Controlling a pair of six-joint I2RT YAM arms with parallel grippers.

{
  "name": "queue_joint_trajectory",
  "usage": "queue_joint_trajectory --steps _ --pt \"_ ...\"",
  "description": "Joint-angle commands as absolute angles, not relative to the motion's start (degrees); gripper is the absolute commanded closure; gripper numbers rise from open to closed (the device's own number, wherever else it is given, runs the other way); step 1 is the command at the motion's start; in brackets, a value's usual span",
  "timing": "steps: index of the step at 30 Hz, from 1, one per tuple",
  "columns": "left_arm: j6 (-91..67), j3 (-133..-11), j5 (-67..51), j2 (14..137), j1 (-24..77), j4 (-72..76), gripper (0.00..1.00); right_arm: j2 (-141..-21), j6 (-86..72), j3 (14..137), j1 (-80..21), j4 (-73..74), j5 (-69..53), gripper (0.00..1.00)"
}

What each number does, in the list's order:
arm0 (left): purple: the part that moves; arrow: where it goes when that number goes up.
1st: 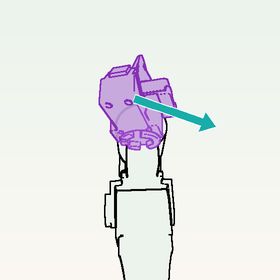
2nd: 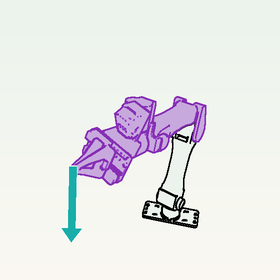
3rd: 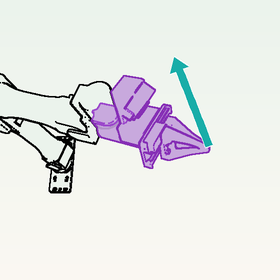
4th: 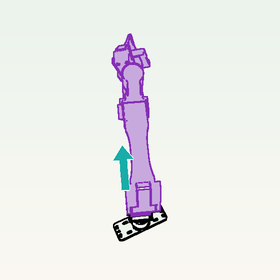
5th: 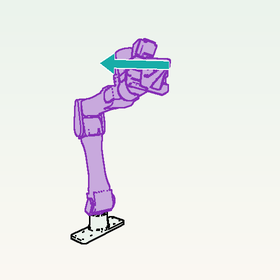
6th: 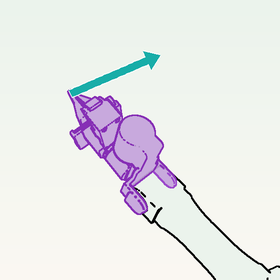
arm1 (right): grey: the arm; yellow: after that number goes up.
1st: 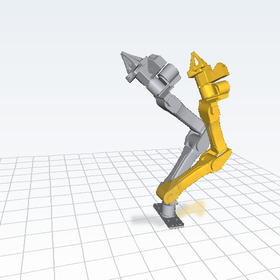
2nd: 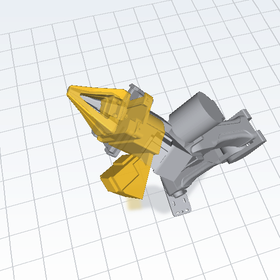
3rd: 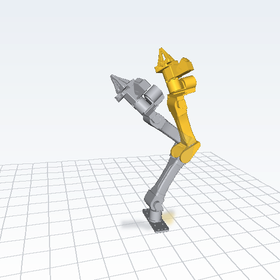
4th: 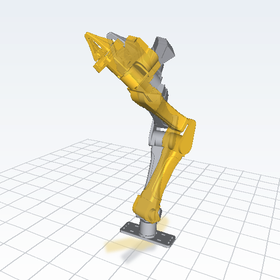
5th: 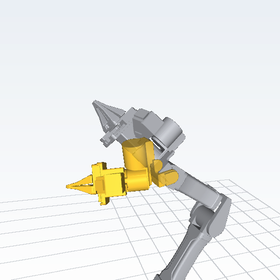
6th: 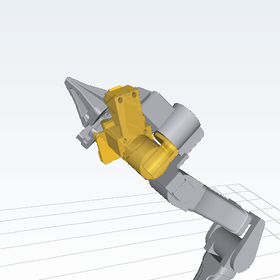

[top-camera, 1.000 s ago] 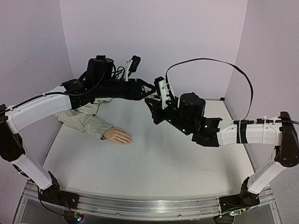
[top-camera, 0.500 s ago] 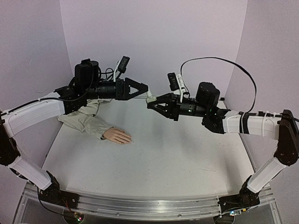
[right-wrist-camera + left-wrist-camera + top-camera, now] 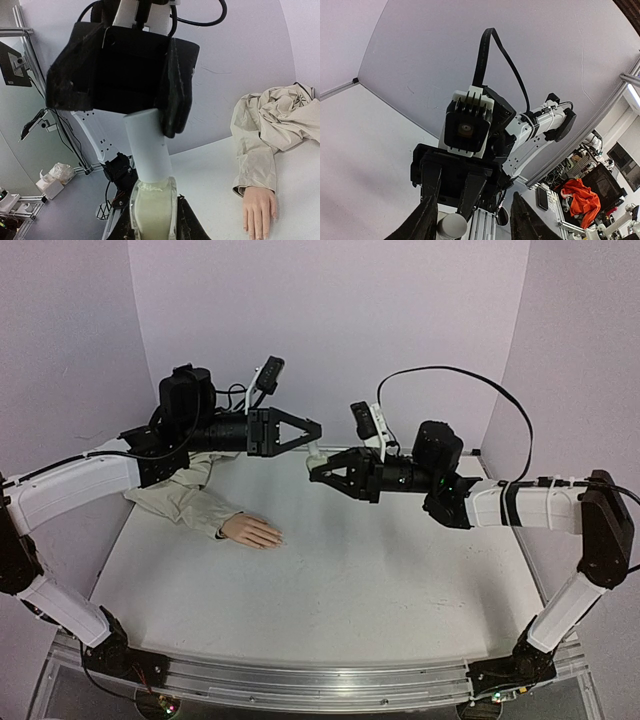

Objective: Paint the nails

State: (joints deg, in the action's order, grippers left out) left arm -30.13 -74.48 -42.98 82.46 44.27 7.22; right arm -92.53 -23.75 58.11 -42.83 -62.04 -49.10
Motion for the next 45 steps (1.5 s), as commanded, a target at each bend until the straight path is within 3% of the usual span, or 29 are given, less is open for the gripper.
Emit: queue_joint_trajectory --steps 1,5,7,11,19,21,25,29,32,37,45 --pt "-28.6 -74.7 -44.2 82.6 44.8 10.3 0.44 -91.3 -25.4 60.8 -42.6 -69.3 -50.0 1.00" --pt "-27.9 -74.6 -42.2 82.5 44.8 9.2 0.31 -90.3 -25.5 60.3 -42.5 -69.8 -49.4 1.00" --pt "-27.6 -74.8 -42.1 82.5 44.8 8.9 0.33 -90.1 -25.5 60.1 -42.4 -69.8 -48.9 1.00" --pt "-27.4 -75.1 -40.7 82.6 44.8 7.6 0.53 -90.1 -25.4 59.8 -42.3 -69.9 -48.9 1.00" --pt "-25.7 -77.0 -36.9 82.8 45.2 2.6 0.75 -89.8 -24.5 59.8 -42.3 -69.7 -48.3 1.00" --pt "-25.6 -77.9 -36.6 82.8 45.2 0.6 0.71 -90.0 -23.9 60.0 -42.3 -69.1 -48.3 1.00" --pt "-23.2 -83.4 -36.6 83.3 44.9 -12.6 0.26 -90.1 -19.3 61.4 -42.3 -62.3 -48.4 1.00" --pt "-20.5 -87.5 -36.9 82.6 43.4 -23.3 0.09 -90.1 -15.4 62.6 -42.3 -57.2 -49.3 1.00" --pt "-21.6 -88.0 -38.6 82.3 42.5 -24.6 0.08 -90.8 -14.0 63.7 -42.3 -55.2 -50.3 1.00" --pt "-20.0 -91.5 -38.9 84.7 42.5 -29.9 0.21 -91.6 -13.8 64.7 -42.3 -54.7 -50.8 1.00" --pt "-18.8 -93.1 -40.9 86.2 42.5 -30.5 0.35 -92.6 -13.8 65.8 -42.3 -53.9 -51.2 1.00"
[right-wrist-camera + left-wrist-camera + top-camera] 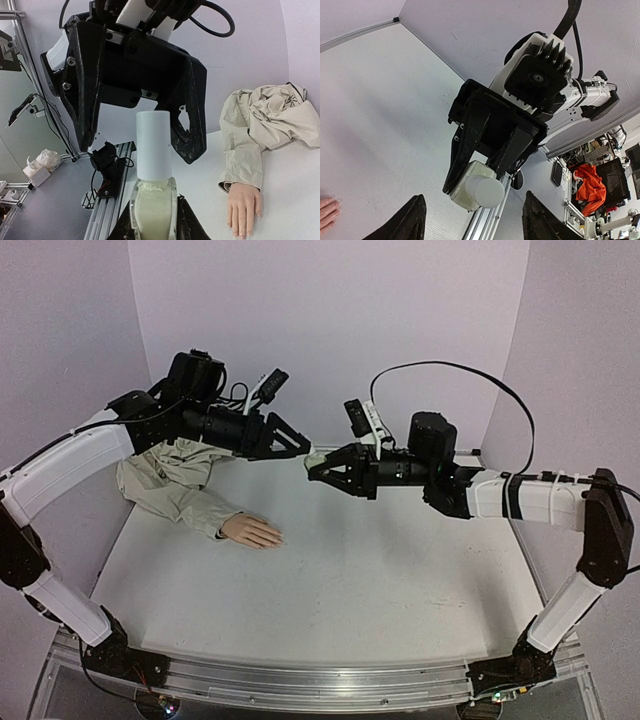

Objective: Paint the nails

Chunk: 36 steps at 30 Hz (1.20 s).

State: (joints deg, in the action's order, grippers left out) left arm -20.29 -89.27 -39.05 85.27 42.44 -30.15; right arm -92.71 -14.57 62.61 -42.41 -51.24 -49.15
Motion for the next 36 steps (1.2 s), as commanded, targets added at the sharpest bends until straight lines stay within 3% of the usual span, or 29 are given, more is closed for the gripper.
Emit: queue_joint_trajectory --steps 1,8,20,36 --pt "-18.8 -93.3 -40.9 86.4 42.5 -30.5 0.38 -92.7 -13.8 65.9 -42.3 -53.8 -51.3 1.00" --pt "-18.9 -93.7 -39.8 86.8 42.5 -30.5 0.52 -93.3 -13.8 66.2 -42.4 -53.3 -51.8 1.00" --pt "-19.2 -93.9 -38.7 86.9 42.5 -30.5 0.62 -93.9 -13.7 66.4 -42.4 -52.9 -52.3 1.00" --pt "-19.2 -94.1 -36.5 86.5 42.9 -30.5 0.94 -94.5 -13.0 66.5 -42.4 -51.6 -50.9 1.00"
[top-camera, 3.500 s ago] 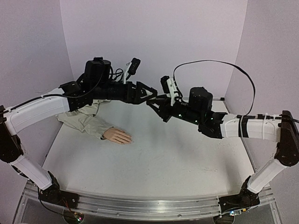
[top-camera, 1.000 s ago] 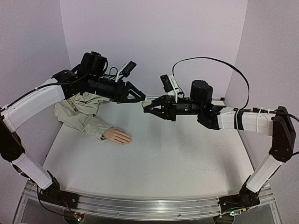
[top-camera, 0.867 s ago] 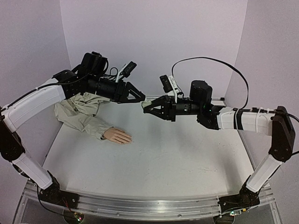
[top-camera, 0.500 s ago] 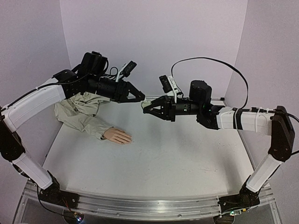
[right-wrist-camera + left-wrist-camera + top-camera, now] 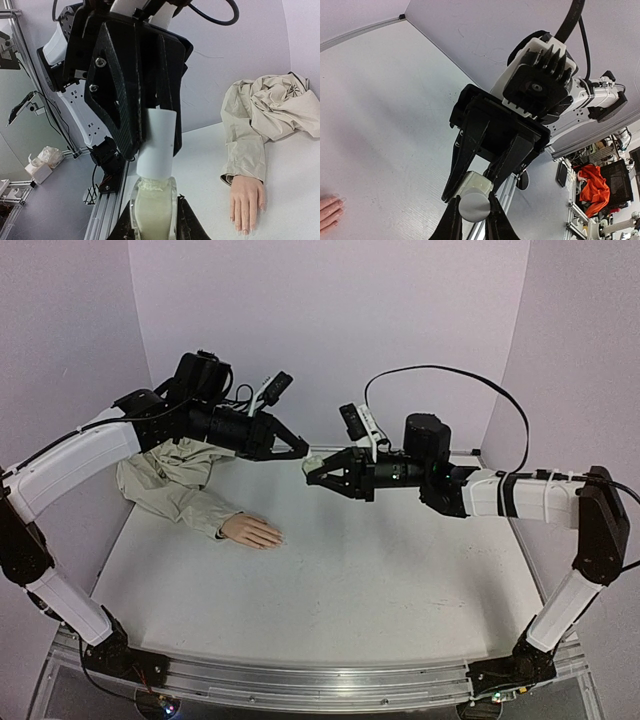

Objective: Paint the nails

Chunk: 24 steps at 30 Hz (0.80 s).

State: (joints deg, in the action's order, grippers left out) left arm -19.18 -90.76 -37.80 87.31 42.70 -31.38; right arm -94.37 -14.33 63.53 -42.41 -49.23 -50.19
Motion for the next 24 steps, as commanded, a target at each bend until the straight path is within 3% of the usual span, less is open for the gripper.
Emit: queue_joint_trajectory --steps 1,6,24 --pt "-19.4 -94.2 -36.2 86.4 42.9 -30.4 0.96 -94.5 -12.9 66.4 -42.4 -51.5 -50.7 1.00" --pt "-19.8 -94.1 -34.2 85.7 42.9 -30.4 1.00 -93.9 -12.0 65.3 -42.4 -51.1 -48.5 1.00" --pt "-23.0 -90.9 -30.6 82.6 42.7 -25.6 1.00 -92.9 -10.7 63.3 -42.5 -51.6 -45.0 1.00"
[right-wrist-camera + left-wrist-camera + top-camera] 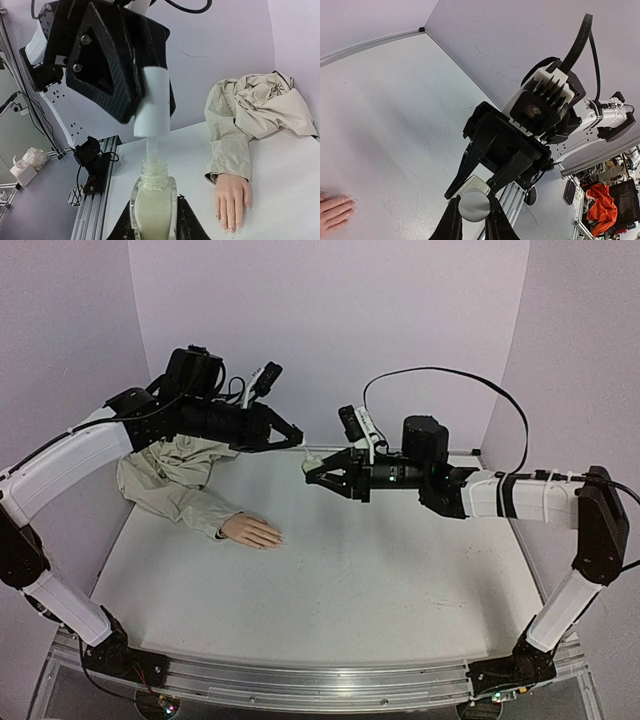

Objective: Paint the nails

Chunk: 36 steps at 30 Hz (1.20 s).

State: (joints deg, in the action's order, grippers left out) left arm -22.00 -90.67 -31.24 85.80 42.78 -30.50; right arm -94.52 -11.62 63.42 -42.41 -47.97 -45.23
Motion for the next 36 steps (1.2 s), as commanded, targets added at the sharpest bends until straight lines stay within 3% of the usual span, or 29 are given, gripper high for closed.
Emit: queue_joint_trajectory --steps 1,14,21,26,36 --pt "-23.1 -90.9 -30.7 82.7 42.7 -25.6 1.00 -92.9 -10.7 63.2 -42.5 -51.6 -45.0 1.00" --pt "-22.9 -90.1 -28.6 81.7 42.0 -25.3 1.00 -89.6 -10.6 59.9 -42.5 -53.7 -42.1 1.00" --pt "-23.9 -87.4 -24.3 80.6 40.9 -26.2 1.00 -83.4 -9.1 53.5 -42.1 -54.2 -29.3 1.00" --pt "-25.6 -83.9 -22.1 80.8 40.4 -27.1 1.00 -79.1 -8.7 49.8 -38.7 -53.9 -22.8 1.00" --pt "-28.7 -75.9 -22.6 85.6 36.5 -25.8 1.00 -72.8 -5.5 46.2 -31.2 -51.9 -22.4 1.00"
